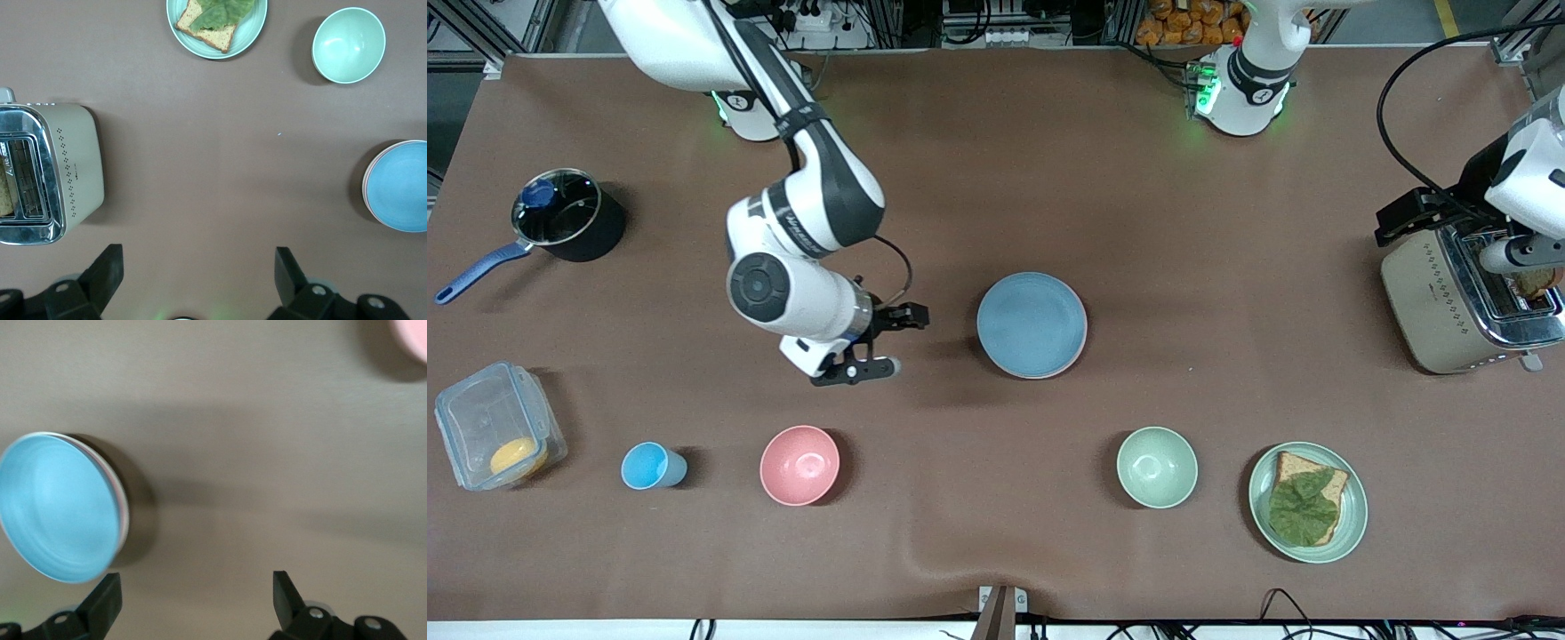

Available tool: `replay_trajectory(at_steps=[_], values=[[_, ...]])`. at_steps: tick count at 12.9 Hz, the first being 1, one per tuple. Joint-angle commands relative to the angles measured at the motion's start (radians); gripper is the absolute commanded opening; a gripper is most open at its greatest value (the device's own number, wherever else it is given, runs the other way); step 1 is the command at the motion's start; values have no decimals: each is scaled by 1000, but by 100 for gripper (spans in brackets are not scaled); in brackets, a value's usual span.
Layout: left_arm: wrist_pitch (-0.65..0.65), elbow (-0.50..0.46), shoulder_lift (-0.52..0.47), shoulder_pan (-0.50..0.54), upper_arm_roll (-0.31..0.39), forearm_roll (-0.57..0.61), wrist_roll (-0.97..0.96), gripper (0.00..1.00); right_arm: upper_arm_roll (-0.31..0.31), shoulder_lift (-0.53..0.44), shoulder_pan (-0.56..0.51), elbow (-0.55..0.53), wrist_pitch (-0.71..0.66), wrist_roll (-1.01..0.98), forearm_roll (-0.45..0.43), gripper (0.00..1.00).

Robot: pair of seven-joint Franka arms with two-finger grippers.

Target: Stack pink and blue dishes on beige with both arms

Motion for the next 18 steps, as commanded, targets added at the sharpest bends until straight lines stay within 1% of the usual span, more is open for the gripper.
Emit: replay_trajectory(at_steps=[1,3,6,9,10,11,13,15,16,18], values=[[-11,12,-8,3,3,23,39,100,17,-121,-62,-159,24,-107,-25,100],[-11,15,-13,3,1,23,41,100,17,-177,-111,-225,22,-171,-28,100],[-11,21,-13,4,4,21,42,100,17,-250,-218,-311,15,-328,-28,100],[-11,21,-14,4,4,21,44,100,12,-350,-292,-404,0,-340,-31,100],[-11,21,-14,4,4,20,44,100,11,-368,-321,-399,-51,-340,-48,100],[-11,21,-14,6,6,20,45,100,12,-387,-355,-383,-88,-340,-89,100],[-13,21,-14,6,6,6,44,100,12,-434,-387,-369,-144,-334,-199,100],[-13,21,-14,6,6,4,44,100,12,-493,-432,-340,-221,-333,-218,100],[-13,21,-16,6,6,4,44,100,12,-505,-435,-296,-273,-327,-218,100],[-13,21,-14,6,6,4,45,100,12,-504,-462,-171,-397,-317,-218,100]])
